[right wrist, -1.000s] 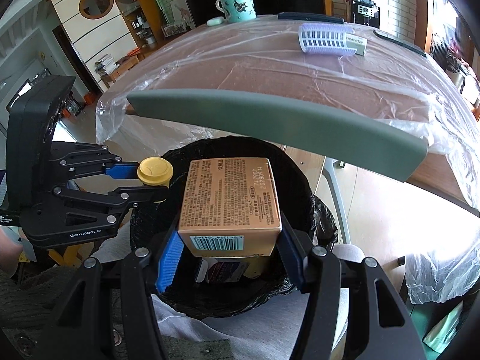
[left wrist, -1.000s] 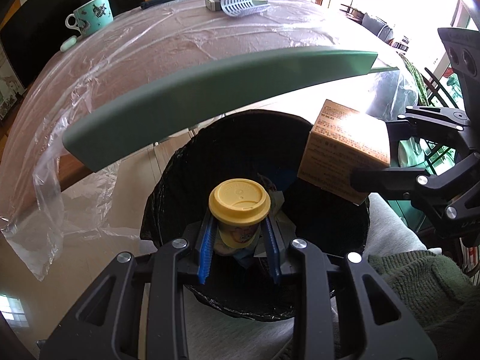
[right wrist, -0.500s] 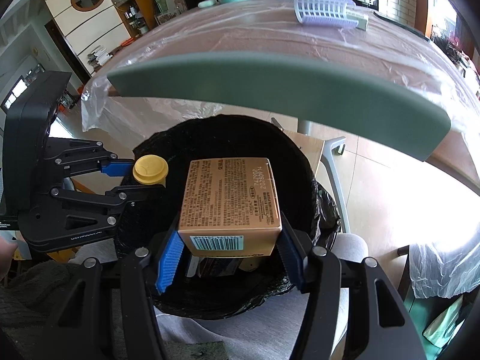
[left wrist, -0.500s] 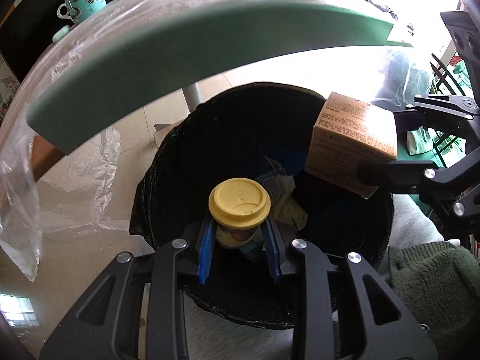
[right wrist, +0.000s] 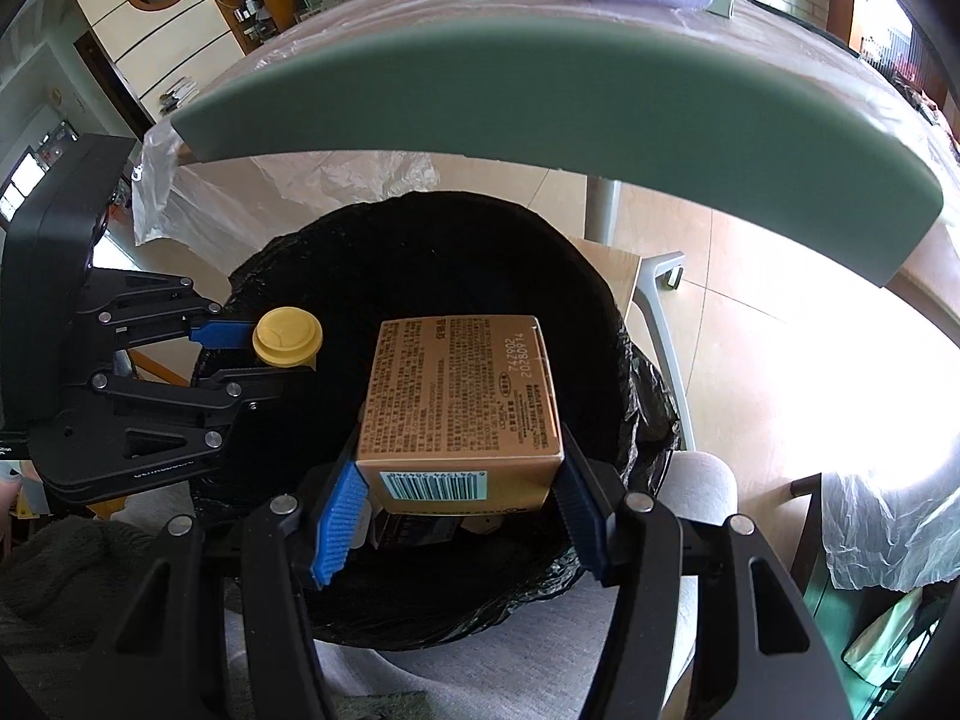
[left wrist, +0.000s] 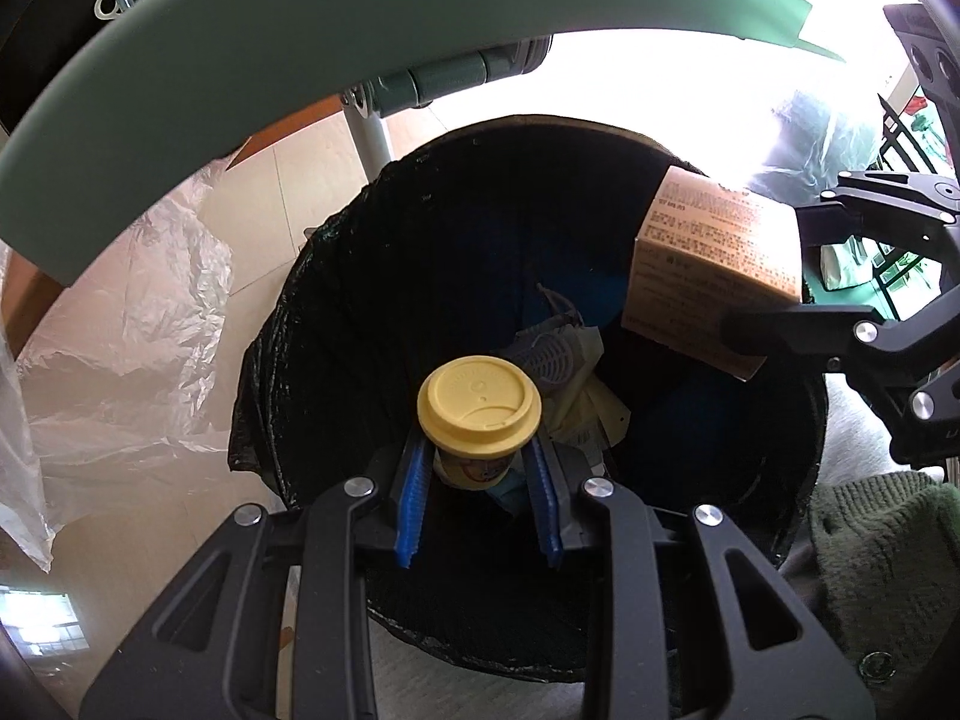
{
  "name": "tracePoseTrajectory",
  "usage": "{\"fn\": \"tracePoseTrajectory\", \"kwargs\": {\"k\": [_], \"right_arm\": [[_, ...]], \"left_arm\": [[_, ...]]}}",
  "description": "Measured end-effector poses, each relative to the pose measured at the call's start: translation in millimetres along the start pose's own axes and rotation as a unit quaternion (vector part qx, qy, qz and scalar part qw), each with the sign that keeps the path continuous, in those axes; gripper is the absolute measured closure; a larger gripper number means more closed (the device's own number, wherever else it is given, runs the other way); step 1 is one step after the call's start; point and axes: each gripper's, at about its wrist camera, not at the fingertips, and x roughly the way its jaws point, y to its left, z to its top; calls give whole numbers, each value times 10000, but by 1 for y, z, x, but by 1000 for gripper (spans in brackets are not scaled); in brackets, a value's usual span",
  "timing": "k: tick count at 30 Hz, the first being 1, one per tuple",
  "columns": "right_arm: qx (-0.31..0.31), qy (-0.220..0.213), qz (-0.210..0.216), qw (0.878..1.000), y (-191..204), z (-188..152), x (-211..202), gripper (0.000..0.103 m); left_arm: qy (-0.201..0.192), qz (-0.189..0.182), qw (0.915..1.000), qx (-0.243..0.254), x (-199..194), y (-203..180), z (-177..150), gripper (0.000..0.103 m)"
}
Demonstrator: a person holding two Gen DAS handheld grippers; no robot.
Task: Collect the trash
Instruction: 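Open both tools to drop the cup and box into the bin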
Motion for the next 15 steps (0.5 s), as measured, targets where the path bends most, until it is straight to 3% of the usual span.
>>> {"fn": "tracePoseTrajectory", "kwargs": {"k": [15], "right_arm": [[-52,54,-110,9999,0,2,9,46]], "left_arm": [[121,96,9999,17,14,0,1,71]]}}
